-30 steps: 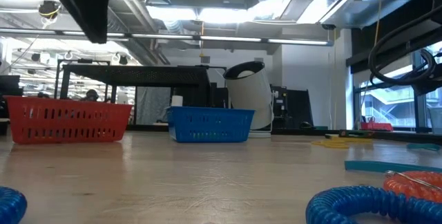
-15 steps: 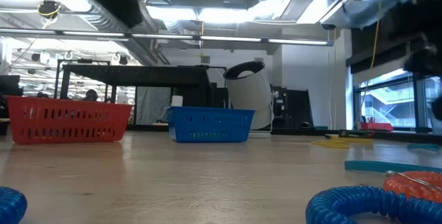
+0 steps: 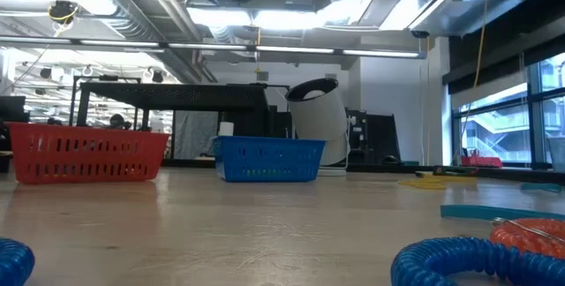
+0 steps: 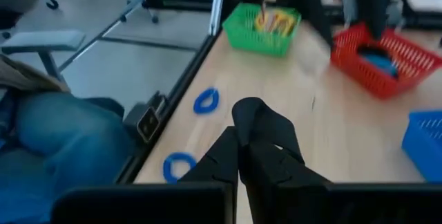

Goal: Pick & Place Office Desk Supplies
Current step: Put the black rubber band into the red bin

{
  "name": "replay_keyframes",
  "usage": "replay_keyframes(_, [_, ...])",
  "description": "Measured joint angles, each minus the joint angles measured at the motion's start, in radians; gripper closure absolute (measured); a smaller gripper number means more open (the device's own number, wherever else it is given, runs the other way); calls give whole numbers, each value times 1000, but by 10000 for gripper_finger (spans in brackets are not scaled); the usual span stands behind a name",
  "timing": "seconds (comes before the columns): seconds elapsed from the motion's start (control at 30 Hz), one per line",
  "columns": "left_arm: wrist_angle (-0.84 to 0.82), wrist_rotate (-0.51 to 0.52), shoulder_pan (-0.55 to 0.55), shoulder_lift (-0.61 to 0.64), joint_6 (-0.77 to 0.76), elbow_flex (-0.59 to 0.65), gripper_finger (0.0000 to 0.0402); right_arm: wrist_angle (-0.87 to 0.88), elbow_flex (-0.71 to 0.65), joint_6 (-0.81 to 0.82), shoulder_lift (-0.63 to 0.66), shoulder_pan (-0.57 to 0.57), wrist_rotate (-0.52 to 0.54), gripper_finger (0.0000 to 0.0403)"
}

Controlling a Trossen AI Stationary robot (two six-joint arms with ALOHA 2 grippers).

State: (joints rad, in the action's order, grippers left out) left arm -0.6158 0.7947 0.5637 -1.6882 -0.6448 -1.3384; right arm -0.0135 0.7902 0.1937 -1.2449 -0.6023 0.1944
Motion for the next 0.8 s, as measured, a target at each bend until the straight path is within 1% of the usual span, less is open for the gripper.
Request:
replay_keyframes(0.27, [323, -4, -3, -78, 356, 0, 194, -68, 1, -26, -21, 43, -5, 388])
replay_keyframes(0.5, [538, 25, -25, -145, 584, 0, 174, -208, 1, -74, -116, 87, -109, 388])
replay_keyframes(0.6, [612, 16, -35, -163, 650, 0, 174, -233, 1, -75, -145, 104, -114, 387])
replay_keyframes(0.67, [636, -15, -36, -170, 674, 0, 176, -244, 1, -75, -158, 113, -116, 387])
replay_keyframes(0.73, [645, -52, -42, -171, 671, 0, 177, -254, 1, -79, -167, 119, -117, 387])
replay_keyframes(0.8, [646, -88, -49, -170, 634, 0, 178, -256, 1, -88, -169, 125, -127, 387])
